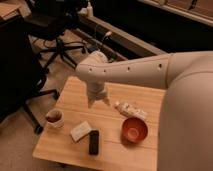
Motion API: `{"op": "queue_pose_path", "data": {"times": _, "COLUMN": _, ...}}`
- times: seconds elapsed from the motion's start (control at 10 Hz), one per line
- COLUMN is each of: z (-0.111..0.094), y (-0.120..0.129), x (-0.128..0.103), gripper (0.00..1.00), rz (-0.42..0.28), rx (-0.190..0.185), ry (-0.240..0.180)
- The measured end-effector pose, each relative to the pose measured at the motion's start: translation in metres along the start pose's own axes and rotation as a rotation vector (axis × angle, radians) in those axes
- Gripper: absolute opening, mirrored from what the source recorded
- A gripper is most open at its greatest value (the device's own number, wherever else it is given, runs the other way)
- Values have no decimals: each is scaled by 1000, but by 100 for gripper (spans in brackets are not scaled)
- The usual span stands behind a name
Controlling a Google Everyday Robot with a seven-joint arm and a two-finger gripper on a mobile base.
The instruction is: Push the ceramic bowl across the table
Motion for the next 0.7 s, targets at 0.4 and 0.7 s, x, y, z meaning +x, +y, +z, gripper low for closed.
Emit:
{"op": "queue_pose_path", "data": {"times": 0.4, "z": 4, "y": -86, "x": 51, "gripper": 65, "rz": -86, "rx": -97, "ry": -104}}
{"op": "queue_pose_path", "data": {"times": 0.7, "z": -1, "y": -127, "x": 99, "gripper": 65, "rz": -175, "rx": -199, "ry": -143}}
